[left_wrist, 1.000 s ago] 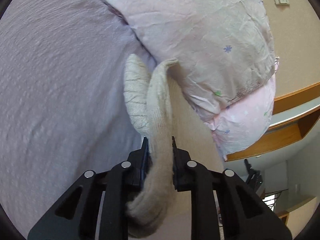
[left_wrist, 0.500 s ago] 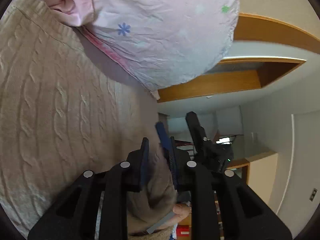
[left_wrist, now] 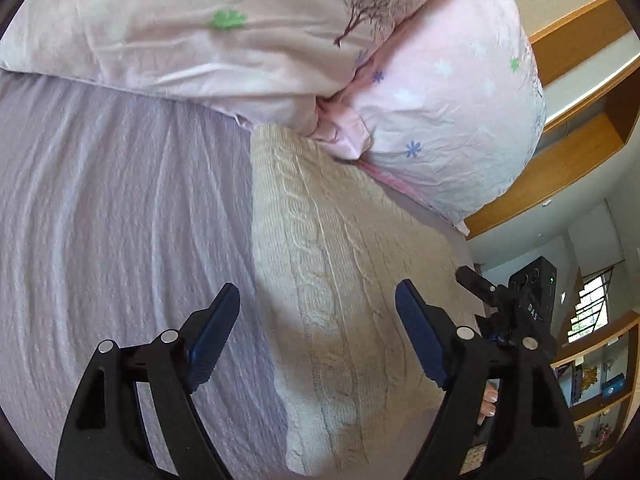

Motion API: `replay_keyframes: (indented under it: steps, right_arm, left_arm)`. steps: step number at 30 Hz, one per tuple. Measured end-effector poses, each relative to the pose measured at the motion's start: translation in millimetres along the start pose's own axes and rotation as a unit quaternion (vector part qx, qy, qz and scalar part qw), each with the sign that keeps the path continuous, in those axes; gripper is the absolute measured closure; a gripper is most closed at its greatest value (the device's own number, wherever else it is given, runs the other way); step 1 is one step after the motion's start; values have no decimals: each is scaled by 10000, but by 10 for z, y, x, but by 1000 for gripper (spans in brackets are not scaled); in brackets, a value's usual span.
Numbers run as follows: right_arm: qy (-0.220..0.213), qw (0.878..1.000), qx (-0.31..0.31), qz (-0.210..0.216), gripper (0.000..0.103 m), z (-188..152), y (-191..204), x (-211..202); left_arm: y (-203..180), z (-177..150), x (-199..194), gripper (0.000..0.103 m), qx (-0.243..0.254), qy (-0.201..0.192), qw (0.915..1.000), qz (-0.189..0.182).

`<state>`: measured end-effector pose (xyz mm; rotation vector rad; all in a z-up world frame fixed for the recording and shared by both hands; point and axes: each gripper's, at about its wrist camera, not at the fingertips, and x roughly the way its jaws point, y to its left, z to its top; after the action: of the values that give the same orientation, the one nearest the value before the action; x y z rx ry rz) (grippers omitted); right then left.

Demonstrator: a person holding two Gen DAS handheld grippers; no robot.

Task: Fold small clothes

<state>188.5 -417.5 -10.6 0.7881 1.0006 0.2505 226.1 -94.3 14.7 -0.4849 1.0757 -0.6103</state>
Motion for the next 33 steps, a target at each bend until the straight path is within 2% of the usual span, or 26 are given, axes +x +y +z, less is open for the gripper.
replay_keyframes:
  steps: [1, 2, 3, 4, 6, 8, 10, 12, 14, 16, 17, 19, 20, 22, 23, 25, 26, 28, 30, 31, 33]
  right_arm:
    - [-59, 9999, -54, -105, 38, -8, 2, 1]
    - [-61, 9999, -92, -76, 49, -15, 5, 4]
    - [-31, 9999, -1, 133, 64, -19, -25, 15]
    - [-66, 9997, 97, 220, 65, -21, -59, 12]
    - [-160, 9986, 192, 462, 71, -20, -80, -11]
    - [-295, 9964, 141, 781, 73, -23, -19, -60]
    - [-282, 9914, -20, 1281, 74, -43, 127, -70]
    - [-110, 9872, -293, 1566, 75, -86, 346, 35]
    - [98, 9896, -641, 1287, 72, -119, 582, 257]
    - [170, 9939, -965, 506, 65, -152, 745, 403]
    - [61, 9943, -1030, 268, 59, -174, 772, 361]
    - [-321, 9940, -923, 494, 52, -247, 739, 90]
    - [-493, 9924, -944, 611, 44, -288, 744, -49]
    - [-531, 9911, -1123, 482, 43, -356, 807, -158]
    - [-429, 9918, -1156, 346, 47, -391, 828, -140]
    - [-125, 9926, -1179, 248, 65, -417, 855, 1]
    - [-26, 9928, -1181, 179, 89, -432, 841, 82]
    - [-340, 9923, -1188, 31, 93, -421, 849, 102]
    - [-765, 9916, -1022, -217, 95, -342, 812, 38]
    - [-807, 9926, -864, -269, 95, -295, 753, 36]
    - [-621, 9940, -787, -430, 94, -278, 686, 149]
  left_arm:
    - [16, -46, 49, 23, 12, 113, 9999, -22]
    - [13, -57, 108, 23, 6, 164, 9998, -67]
    - [14, -78, 155, 23, -39, 187, 9997, -175]
    - [21, -96, 171, 23, -114, 144, 9995, -262]
    - [57, -97, 191, 35, -252, 100, 9990, -369]
    - [133, -79, 137, 57, -361, 81, 9975, -606]
    - [165, -56, -43, 63, -249, 152, 9968, -751]
    - [170, -48, -349, 64, 102, -18, 9983, -571]
    - [239, -2, -588, 61, 400, -241, 9989, -61]
    - [381, 100, -673, 56, 444, -397, 9972, 445]
    - [463, 128, -678, 54, 378, -402, 9966, 611]
    - [595, 85, -738, 54, 97, -391, 9982, 448]
    - [594, 36, -815, 53, 113, -538, 9976, 432]
    - [488, -62, -981, 47, 486, -881, 9929, 627]
    - [426, -105, -1075, 43, 661, -1036, 9901, 671]
    - [268, -208, -1207, 39, 926, -1275, 9861, 534]
    - [181, -258, -1227, 35, 1037, -1302, 9853, 396]
    - [45, -330, -1162, 34, 1258, -1183, 9846, 290]
    - [-31, -370, -968, 34, 1375, -941, 9852, 392]
    - [-44, -395, -903, 36, 1405, -883, 9854, 386]
    - [-80, -430, -861, 37, 1486, -894, 9839, 441]
